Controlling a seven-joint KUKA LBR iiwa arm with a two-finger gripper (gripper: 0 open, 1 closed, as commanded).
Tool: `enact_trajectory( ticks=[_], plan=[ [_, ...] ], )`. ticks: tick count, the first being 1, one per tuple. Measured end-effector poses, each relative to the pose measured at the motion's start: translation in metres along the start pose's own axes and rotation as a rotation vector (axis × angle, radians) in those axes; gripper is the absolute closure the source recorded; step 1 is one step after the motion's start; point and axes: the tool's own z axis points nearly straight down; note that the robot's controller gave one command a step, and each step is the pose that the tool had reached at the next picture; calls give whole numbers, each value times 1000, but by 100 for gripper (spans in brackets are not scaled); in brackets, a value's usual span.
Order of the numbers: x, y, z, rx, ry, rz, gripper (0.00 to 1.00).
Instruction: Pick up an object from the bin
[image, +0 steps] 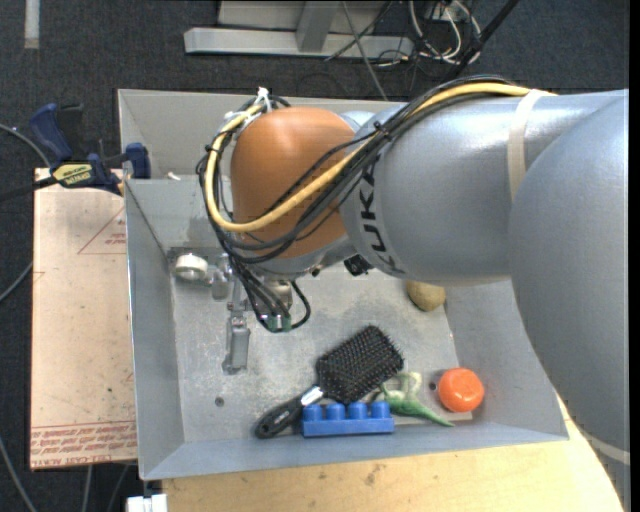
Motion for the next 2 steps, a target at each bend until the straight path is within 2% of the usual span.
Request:
enact_trajectory(
  ticks=[1,2],
  plan=[
    [-2,-1,-5,-2,-7,4,0],
    [-57,13,68,-6,-17,77,0]
  ],
)
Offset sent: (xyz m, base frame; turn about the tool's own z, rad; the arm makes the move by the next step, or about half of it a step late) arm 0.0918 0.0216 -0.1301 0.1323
